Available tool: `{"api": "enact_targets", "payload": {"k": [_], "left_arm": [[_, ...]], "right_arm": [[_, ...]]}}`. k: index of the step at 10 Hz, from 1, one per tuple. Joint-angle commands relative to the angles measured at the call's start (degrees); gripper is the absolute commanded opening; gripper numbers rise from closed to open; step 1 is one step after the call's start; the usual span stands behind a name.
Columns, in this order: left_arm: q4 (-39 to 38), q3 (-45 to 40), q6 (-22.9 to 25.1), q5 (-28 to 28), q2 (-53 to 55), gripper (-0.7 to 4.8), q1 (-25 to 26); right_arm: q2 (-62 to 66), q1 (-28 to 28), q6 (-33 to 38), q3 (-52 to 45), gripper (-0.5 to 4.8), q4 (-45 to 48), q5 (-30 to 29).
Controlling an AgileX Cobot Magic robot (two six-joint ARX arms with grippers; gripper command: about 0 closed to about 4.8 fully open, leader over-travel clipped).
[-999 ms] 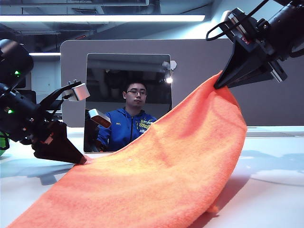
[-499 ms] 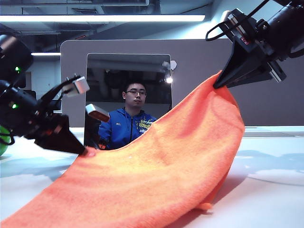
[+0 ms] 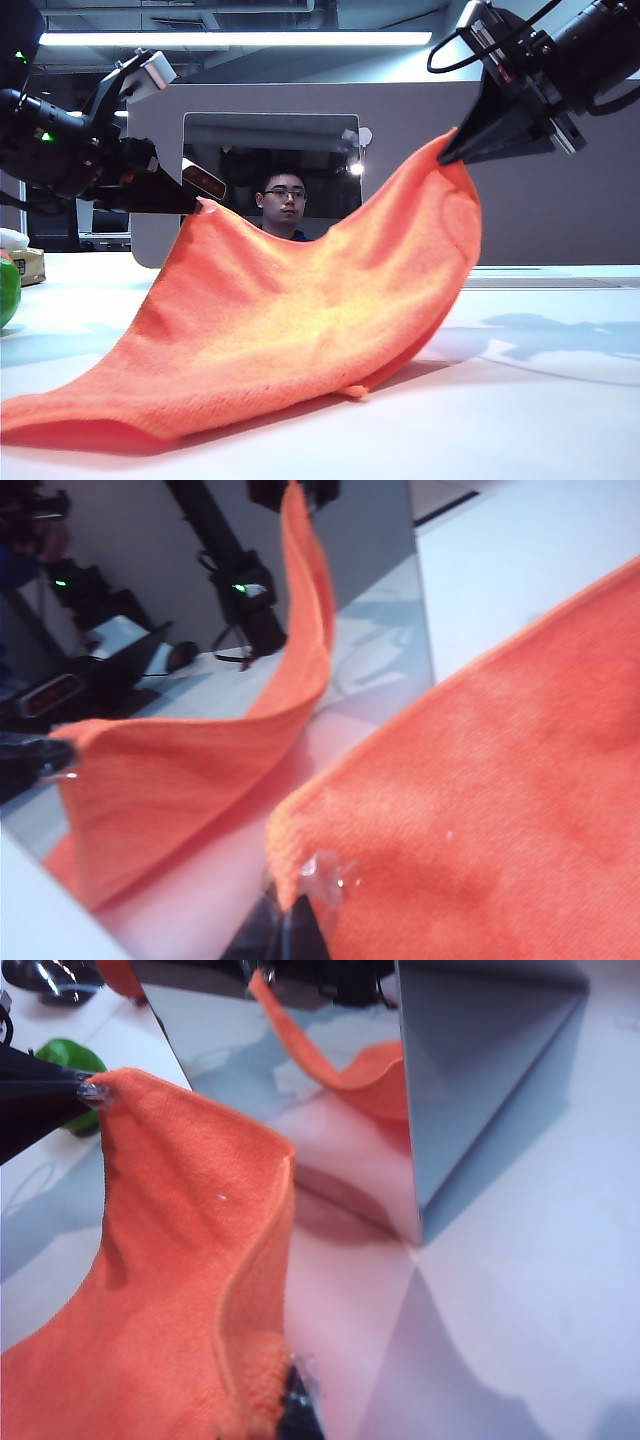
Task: Pick up the cloth from the table and use it to cover the mirror.
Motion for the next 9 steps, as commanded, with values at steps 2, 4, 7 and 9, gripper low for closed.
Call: {"api": "enact_targets", "payload": {"k": [2, 4, 7, 9], "left_arm": [[9.86, 0.20, -6.43, -6.40, -3.10, -0.06, 0.02], [15.17, 0.20, -9.16, -7.54, -3.23, -0.06, 0.22], [15.87, 1.73, -9.14, -12.41, -6.54, -0.06, 1.03], [9.11, 7.54, -8.22, -21.59, -6.54, -0.06, 1.84]], "right_arm": [[-0.09, 0.28, -0.13, 0.22, -0.05, 12.13, -0.22], [-0.13, 0.28, 0.09, 0.26, -0.05, 15.91, -0.20], [-0.09, 0.33, 0.07, 5.95, -0.05, 16.06, 0.48], [2.78, 4.42, 0.72, 9.25, -0.05, 19.89, 5.33]]}}
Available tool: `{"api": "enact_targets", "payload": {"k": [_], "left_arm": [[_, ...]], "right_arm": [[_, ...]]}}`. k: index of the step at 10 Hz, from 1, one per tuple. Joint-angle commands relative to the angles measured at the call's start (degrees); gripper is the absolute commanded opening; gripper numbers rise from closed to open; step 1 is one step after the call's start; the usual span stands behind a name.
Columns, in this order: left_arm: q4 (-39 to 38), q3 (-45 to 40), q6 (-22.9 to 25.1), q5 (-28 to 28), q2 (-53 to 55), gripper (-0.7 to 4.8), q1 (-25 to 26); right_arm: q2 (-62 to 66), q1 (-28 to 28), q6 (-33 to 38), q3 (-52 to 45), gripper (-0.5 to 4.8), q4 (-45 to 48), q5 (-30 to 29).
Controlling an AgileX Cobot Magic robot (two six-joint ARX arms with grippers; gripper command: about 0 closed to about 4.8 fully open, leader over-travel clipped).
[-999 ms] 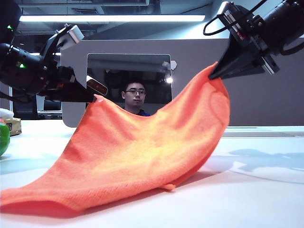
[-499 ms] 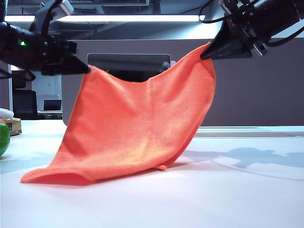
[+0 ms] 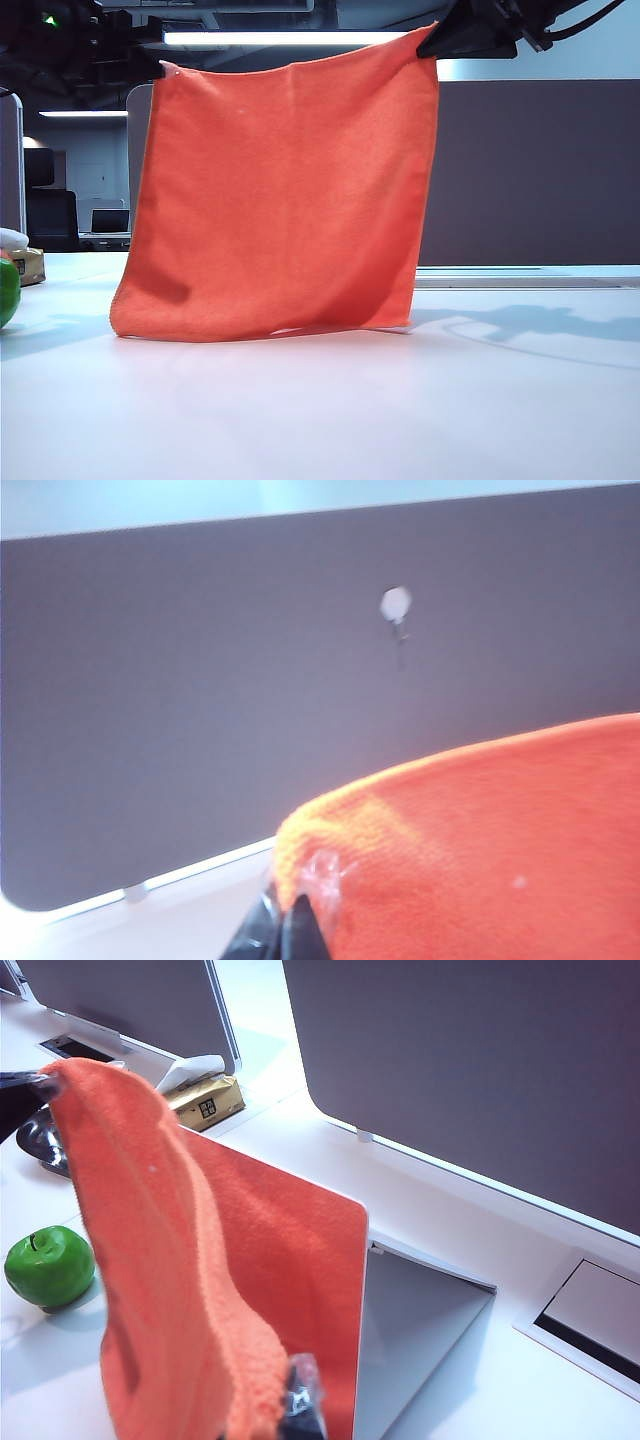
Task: Pick up the cloth from the table and use it to cover the mirror.
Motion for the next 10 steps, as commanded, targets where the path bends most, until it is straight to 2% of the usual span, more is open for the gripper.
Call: {"api": "enact_targets", "payload": {"k": [1, 4, 5, 6, 8, 10], "left_arm": [[-3.41, 1.38, -0.04, -6.49, -0.11, -0.06, 2.49], [-4.70, 3.28, -0.04, -5.60, 0.00, -0.06, 4.35], [-7.76, 8.61, -0.22, -2.93, 2.75, -0.06, 4.50], [-9.35, 9.81, -0.22, -2.40, 4.28, -0.06, 4.50], [-9.42, 9.81, -0.24, -2.36, 4.74, -0.06, 4.50], [-7.98, 10.21, -0.15, -1.42, 7.56, -0.06, 4.52]], "right_arm": [[6.16, 5.70, 1.75, 6.56, -0.05, 4.37, 7.74], [6.23, 5.66, 1.73, 6.62, -0.05, 4.52, 9.14], [7.93, 5.66, 1.73, 6.73, -0.05, 5.77, 11.21], [8.90, 5.66, 1.73, 6.73, -0.05, 7.58, 12.52], [9.31, 5.66, 1.73, 6.73, -0.05, 8.48, 12.52], [14.08, 5.62, 1.73, 12.22, -0.05, 8.76, 16.57]]}}
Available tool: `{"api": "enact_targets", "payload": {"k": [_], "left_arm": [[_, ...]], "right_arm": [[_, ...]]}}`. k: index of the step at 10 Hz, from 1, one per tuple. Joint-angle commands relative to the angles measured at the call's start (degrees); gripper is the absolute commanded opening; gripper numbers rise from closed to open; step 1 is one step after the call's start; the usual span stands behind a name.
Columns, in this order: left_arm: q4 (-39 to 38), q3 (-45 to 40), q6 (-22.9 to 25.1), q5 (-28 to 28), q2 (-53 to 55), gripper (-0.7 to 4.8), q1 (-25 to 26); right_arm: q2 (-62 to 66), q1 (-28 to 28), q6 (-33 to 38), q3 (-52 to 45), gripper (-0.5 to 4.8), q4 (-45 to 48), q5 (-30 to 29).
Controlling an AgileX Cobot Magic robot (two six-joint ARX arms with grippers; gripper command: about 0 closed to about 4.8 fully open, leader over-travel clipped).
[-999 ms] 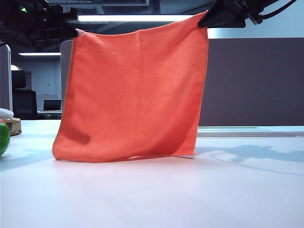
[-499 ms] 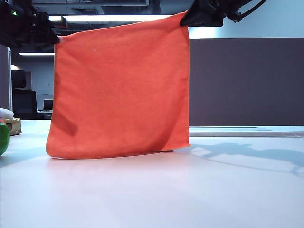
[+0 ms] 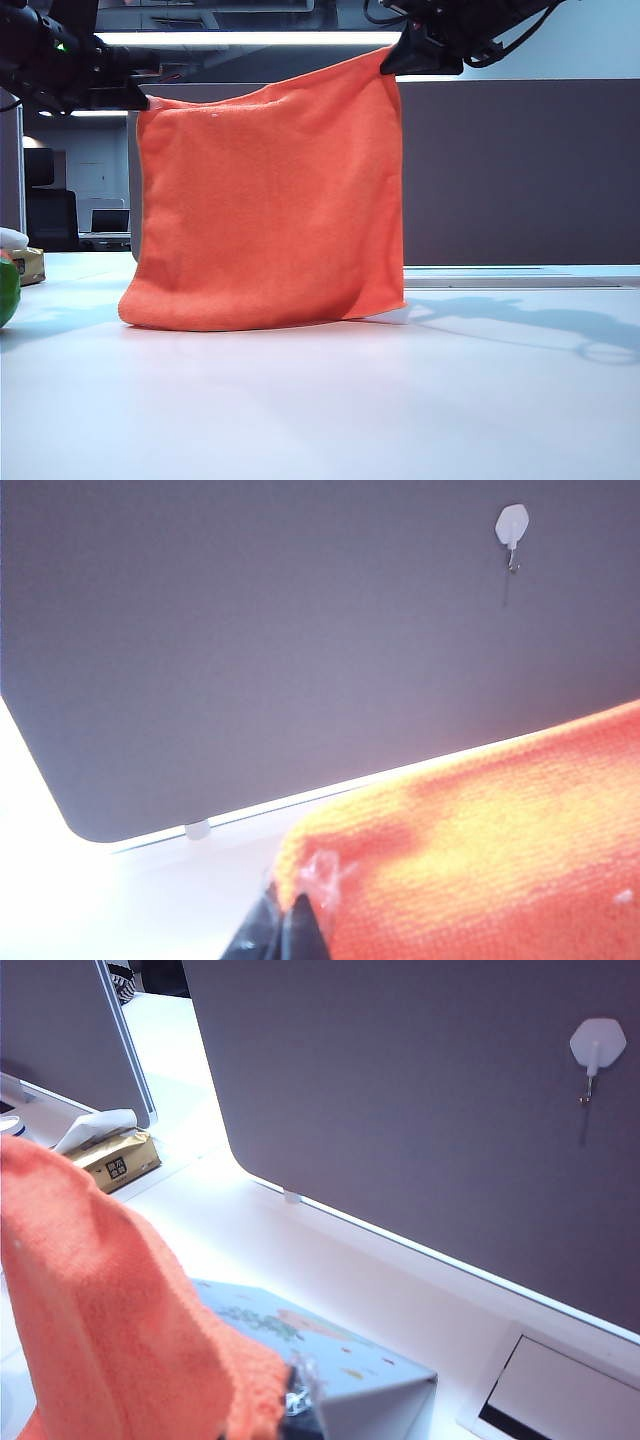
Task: Pick up the cloth from the table and use it to cover the mirror.
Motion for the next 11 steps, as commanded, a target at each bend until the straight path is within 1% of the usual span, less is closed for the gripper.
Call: {"api": "enact_targets", "payload": {"k": [1, 2, 3, 4, 5, 10, 11], "left_arm": [[2.34, 0.63, 0.07, 0.15, 0.81, -0.06, 0.07], [2.38, 0.85, 0.04, 0.17, 1.25, -0.06, 0.07], [2.51, 1.92, 0.02, 0.26, 3.30, -0.06, 0.04], [2.51, 1.92, 0.02, 0.22, 3.30, -0.06, 0.04], [2.51, 1.95, 0.07, 0.13, 3.43, -0.06, 0.04], [2.51, 1.95, 0.02, 0.31, 4.37, -0.06, 0.04], [2.49, 1.95, 0.04, 0.31, 4.39, -0.06, 0.04]], "right_arm": [[2.29, -0.02, 0.09, 2.80, -0.05, 0.48, 2.62], [2.36, -0.07, 0.07, 2.80, -0.05, 0.26, 2.80], [4.35, -0.22, 0.07, 2.86, -0.05, 1.22, 5.55], [4.52, -0.24, 0.02, 2.89, -0.05, 1.27, 5.99], [5.86, -0.24, 0.00, 3.02, -0.05, 4.02, 7.85], [6.95, -0.24, -0.15, 3.06, -0.05, 5.55, 9.05], [10.34, -0.13, -0.11, 5.66, -0.05, 4.68, 8.87]]}}
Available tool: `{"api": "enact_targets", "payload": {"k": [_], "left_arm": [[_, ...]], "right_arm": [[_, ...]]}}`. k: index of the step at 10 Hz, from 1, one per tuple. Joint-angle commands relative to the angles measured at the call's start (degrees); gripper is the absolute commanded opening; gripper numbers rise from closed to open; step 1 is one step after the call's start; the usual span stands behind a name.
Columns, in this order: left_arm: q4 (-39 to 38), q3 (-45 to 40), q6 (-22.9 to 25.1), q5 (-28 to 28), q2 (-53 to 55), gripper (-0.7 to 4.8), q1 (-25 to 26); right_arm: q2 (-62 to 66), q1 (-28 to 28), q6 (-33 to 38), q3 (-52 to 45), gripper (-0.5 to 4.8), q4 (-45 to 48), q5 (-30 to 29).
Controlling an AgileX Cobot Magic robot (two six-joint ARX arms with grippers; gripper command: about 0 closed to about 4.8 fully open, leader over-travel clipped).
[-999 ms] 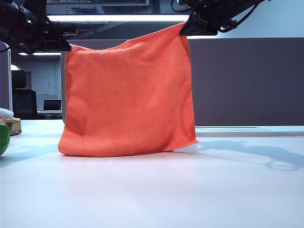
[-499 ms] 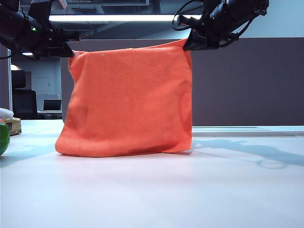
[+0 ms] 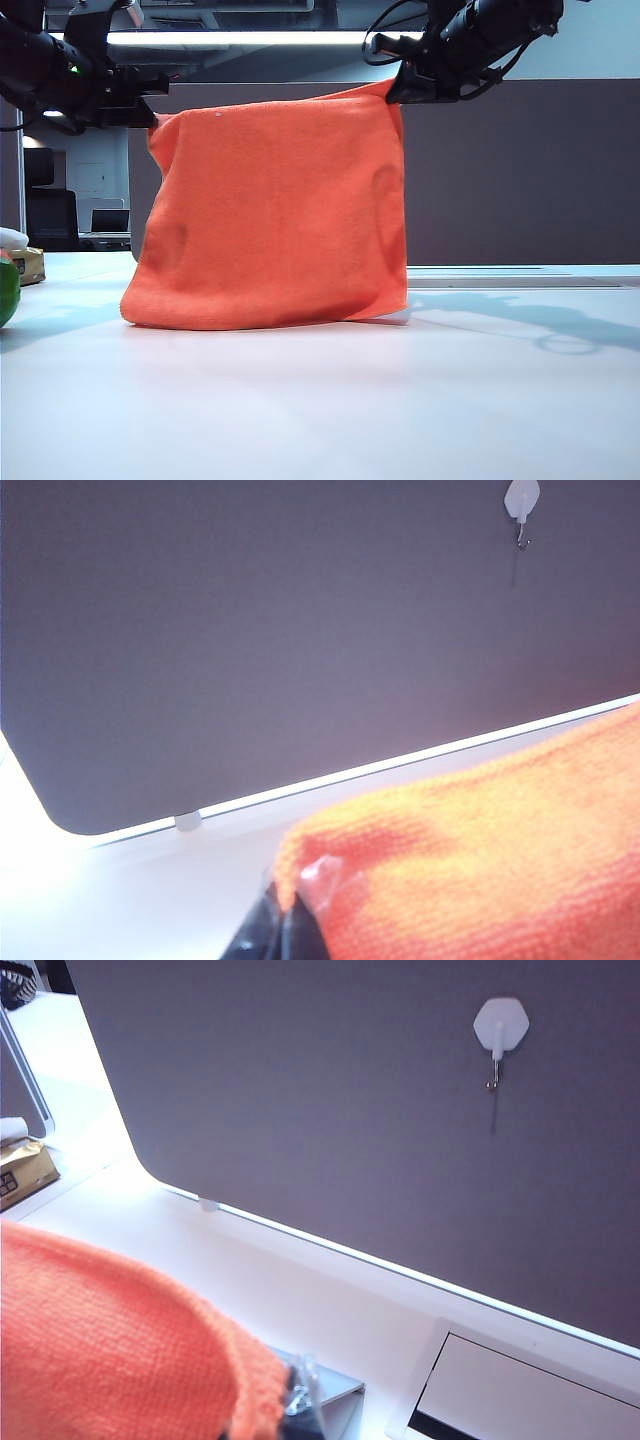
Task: Pick up the cloth from the table and use it to cover the mirror.
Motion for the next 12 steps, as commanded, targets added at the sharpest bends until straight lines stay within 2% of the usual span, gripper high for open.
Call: {"api": "enact_targets", "payload": {"k": [1, 9, 12], "left_arm": [[0.96, 0.24, 0.04, 0.20, 0.33, -0.06, 0.04], [0.61, 0.22, 0.02, 0.24, 1.81, -0.06, 0.04], [-4.22, 0.22, 0.02, 1.75, 1.81, -0.06, -0.13]], "right_arm": [[5.01, 0.13, -0.04, 4.55, -0.05, -0.61, 0.28], [7.13, 0.31, -0.04, 4.52, -0.05, -3.93, -0.22], [7.13, 0.37, -0.04, 4.52, 0.00, -7.91, -2.29]]}}
